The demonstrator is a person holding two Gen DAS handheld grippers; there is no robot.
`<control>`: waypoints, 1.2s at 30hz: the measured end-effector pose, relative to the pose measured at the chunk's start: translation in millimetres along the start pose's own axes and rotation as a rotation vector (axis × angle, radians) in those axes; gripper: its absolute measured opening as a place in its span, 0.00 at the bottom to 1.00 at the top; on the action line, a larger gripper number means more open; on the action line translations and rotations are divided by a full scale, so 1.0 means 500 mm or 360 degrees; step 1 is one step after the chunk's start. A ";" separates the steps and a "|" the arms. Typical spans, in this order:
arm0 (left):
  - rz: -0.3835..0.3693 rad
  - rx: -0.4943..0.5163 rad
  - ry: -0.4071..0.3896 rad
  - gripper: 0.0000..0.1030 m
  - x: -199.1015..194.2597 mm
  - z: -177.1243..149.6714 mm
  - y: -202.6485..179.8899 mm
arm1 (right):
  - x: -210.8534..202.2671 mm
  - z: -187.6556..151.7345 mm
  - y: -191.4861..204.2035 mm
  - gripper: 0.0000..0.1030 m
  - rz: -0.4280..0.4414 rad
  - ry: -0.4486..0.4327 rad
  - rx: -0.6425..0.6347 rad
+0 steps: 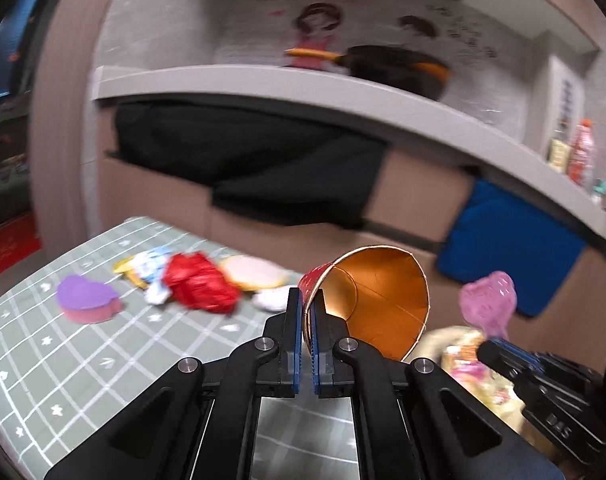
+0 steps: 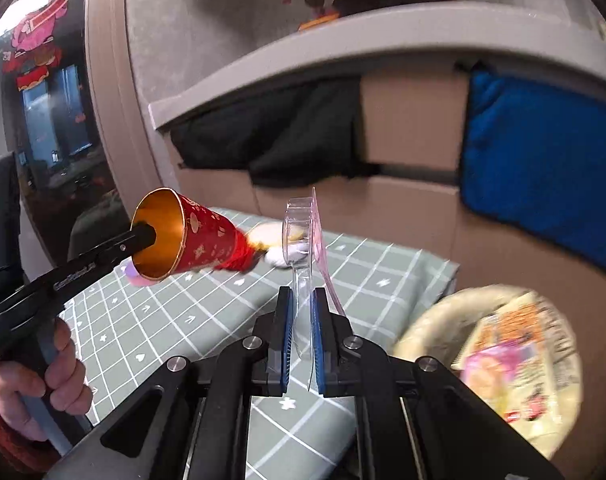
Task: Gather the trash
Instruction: 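Carry the red cup and clear clamshell over the bin and release both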
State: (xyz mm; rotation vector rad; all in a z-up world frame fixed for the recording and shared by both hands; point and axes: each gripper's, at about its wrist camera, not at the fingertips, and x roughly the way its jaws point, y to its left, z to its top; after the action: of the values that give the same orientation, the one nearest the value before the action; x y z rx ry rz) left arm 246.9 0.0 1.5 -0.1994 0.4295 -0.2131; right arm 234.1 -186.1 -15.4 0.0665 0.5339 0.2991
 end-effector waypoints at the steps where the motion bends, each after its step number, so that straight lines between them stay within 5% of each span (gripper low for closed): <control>1: -0.0032 0.0013 -0.0001 0.03 -0.005 0.002 -0.017 | -0.014 0.003 -0.004 0.08 -0.0023 -0.0018 -0.0004; 9: -0.0322 0.0138 0.0030 0.03 -0.011 -0.006 -0.177 | -0.155 0.018 -0.085 0.08 -0.0237 -0.0156 0.0015; 15: -0.0413 0.0179 0.0167 0.03 0.042 -0.039 -0.252 | -0.202 0.007 -0.158 0.08 -0.0329 -0.0175 0.0091; 36: -0.0546 0.0228 0.0530 0.07 0.256 -0.145 -0.327 | -0.037 -0.100 -0.360 0.08 -0.0280 0.0079 0.0465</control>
State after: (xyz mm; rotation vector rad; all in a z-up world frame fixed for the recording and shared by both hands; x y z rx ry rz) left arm 302.5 -198.7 -74.4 -0.0951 0.7079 -0.6179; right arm 240.7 -364.0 -74.6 0.2941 0.6255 0.0494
